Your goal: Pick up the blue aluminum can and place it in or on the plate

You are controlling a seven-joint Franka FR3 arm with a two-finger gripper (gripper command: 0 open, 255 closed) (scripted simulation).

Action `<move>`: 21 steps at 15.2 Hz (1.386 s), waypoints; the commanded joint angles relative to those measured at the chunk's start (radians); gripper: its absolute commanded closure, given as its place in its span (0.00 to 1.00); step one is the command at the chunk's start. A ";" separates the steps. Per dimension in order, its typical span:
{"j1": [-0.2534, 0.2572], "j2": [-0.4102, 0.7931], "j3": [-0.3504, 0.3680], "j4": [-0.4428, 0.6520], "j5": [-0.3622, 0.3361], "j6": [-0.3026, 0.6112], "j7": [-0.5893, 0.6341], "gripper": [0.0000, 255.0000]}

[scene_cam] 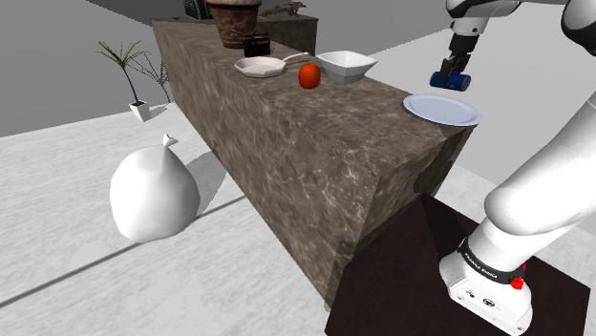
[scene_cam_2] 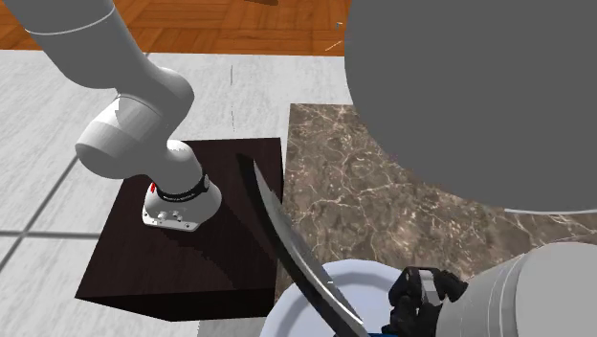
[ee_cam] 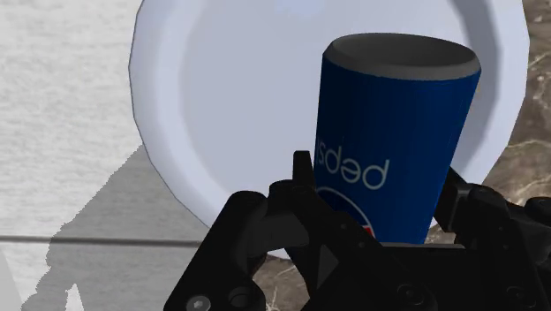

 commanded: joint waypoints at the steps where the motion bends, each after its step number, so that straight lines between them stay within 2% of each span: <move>1: -0.015 0.005 -0.016 -0.004 0.001 0.010 -0.032 1.00; 13: -0.018 0.028 -0.019 -0.141 0.009 0.168 -0.034 1.00; 21: -0.018 0.029 -0.019 -0.146 0.010 0.175 -0.034 1.00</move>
